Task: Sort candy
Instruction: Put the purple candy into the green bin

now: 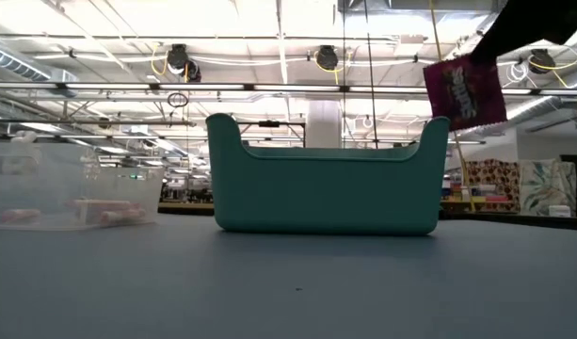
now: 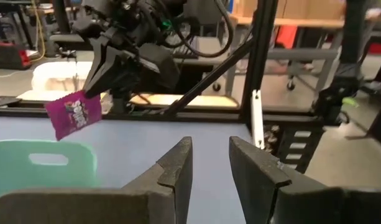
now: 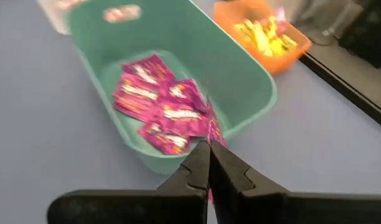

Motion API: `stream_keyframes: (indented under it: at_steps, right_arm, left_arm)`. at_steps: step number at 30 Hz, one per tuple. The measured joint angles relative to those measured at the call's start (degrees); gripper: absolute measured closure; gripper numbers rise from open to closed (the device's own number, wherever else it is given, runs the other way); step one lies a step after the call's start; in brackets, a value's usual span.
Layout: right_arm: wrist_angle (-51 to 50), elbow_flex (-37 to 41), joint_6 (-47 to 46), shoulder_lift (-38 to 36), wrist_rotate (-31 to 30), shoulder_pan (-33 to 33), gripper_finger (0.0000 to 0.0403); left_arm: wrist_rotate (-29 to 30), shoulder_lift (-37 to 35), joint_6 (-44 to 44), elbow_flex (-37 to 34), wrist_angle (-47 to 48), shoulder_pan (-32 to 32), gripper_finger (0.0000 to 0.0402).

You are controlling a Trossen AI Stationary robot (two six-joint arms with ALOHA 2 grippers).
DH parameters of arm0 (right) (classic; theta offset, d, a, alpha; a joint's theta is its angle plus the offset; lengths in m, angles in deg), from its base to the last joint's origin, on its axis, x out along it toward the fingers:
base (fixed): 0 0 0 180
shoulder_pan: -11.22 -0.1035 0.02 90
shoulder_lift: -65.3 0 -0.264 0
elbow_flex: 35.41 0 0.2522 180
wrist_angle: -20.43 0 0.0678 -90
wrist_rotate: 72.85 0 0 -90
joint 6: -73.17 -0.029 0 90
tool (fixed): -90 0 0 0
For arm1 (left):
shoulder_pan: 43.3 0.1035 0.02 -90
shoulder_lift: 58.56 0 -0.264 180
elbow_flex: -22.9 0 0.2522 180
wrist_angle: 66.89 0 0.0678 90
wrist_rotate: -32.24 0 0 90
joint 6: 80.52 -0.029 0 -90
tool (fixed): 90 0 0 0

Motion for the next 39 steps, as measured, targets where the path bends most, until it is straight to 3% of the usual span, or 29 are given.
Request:
stream_keyframes:
  at_steps: [4,10,17,25,32,39]
  right_arm:
    - [-0.57,-0.24,-2.01,0.02,0.62,-2.04,0.0403]
    - [-6.44,-0.24,-9.10,2.01,6.44,-4.32,0.0403]
    - [-21.16,-0.24,-22.22,8.55,12.80,-4.62,0.0403]
    - [-19.07,-0.37,-24.04,10.71,16.46,-6.62,0.0403]
    - [-19.81,-5.30,-24.92,10.67,13.86,-9.66,0.0403]
    - [-22.72,-13.69,-17.68,10.64,8.66,-10.72,0.0403]
  left_arm:
    - [-1.43,1.97,0.01,0.00,-5.62,-0.51,0.0290]
    - [-3.42,4.68,-0.20,0.67,-14.99,-1.43,0.0290]
    - [-3.49,8.32,-3.28,7.52,-11.72,-3.36,0.0290]
    - [-3.62,13.56,-5.01,15.35,-11.55,-3.63,0.0290]
    - [-4.07,18.13,-8.01,24.86,-11.63,-3.65,0.0290]
    - [-6.67,19.54,-12.43,28.37,-11.50,-2.86,0.0290]
